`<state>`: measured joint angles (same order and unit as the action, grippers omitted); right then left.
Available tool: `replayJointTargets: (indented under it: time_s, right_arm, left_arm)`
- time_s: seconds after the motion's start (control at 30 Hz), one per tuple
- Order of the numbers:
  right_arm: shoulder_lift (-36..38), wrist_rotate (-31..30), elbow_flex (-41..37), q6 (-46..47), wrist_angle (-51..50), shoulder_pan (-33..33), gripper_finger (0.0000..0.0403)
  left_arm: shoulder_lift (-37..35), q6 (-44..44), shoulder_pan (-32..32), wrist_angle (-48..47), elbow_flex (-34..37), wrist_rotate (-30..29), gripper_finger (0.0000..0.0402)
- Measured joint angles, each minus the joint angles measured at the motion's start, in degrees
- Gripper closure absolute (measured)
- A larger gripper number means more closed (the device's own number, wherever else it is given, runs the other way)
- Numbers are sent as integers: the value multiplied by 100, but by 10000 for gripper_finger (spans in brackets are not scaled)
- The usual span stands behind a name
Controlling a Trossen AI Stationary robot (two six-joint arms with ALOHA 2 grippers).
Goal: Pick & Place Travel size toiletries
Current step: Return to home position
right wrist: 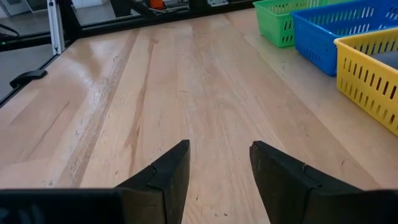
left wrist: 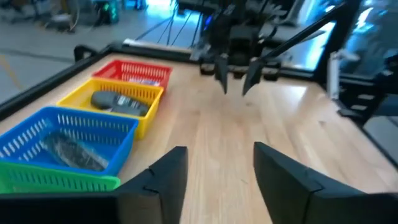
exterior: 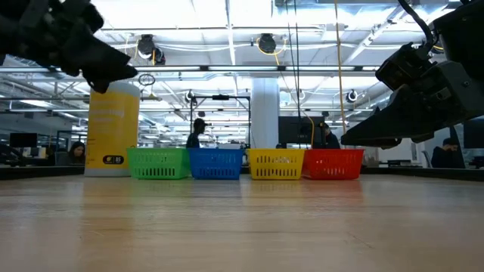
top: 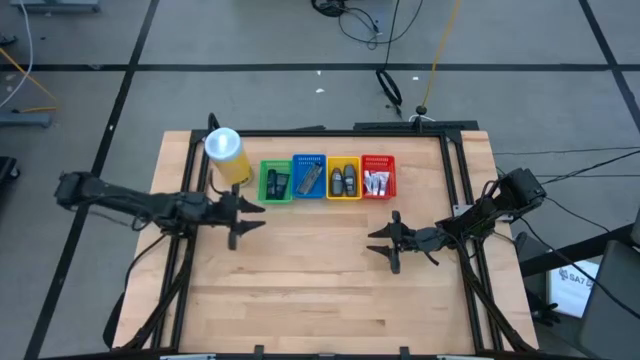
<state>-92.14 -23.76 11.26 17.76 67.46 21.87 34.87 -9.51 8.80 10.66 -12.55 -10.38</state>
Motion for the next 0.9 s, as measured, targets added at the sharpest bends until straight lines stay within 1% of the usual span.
replayJointTargets:
  time_s: [0.2,0.33,0.4,0.5,0.53,0.67,0.8,0.83,0.9]
  right_arm:
    - [0,-5,0,2,2,0,243]
    - [0,-8,0,2,2,0,243]
    - [0,-8,-1,2,0,0,243]
    - [0,-10,-1,2,0,-1,243]
    - [0,-10,0,2,0,0,243]
    - [0,-12,-1,3,0,0,243]
    - [0,-14,0,4,0,0,243]
    - [0,-14,1,4,0,0,243]
    - [0,-16,1,22,1,0,243]
  left_arm:
    - [-1123,196,-536,-28,579,710,292]
    - [-1617,255,-762,-356,688,1158,339]
    - [-1829,303,-820,-638,688,1240,363]
    - [-2176,311,-904,-1091,688,1202,394]
    - [-2300,313,-938,-1223,689,1197,397]
    - [-2826,350,-1046,-1648,690,1191,388]
    - [-3378,513,-1054,-2002,690,1190,399]
    - [-3478,540,-1054,-2049,689,1188,399]
    - [-3451,598,-1054,-1971,687,1190,394]
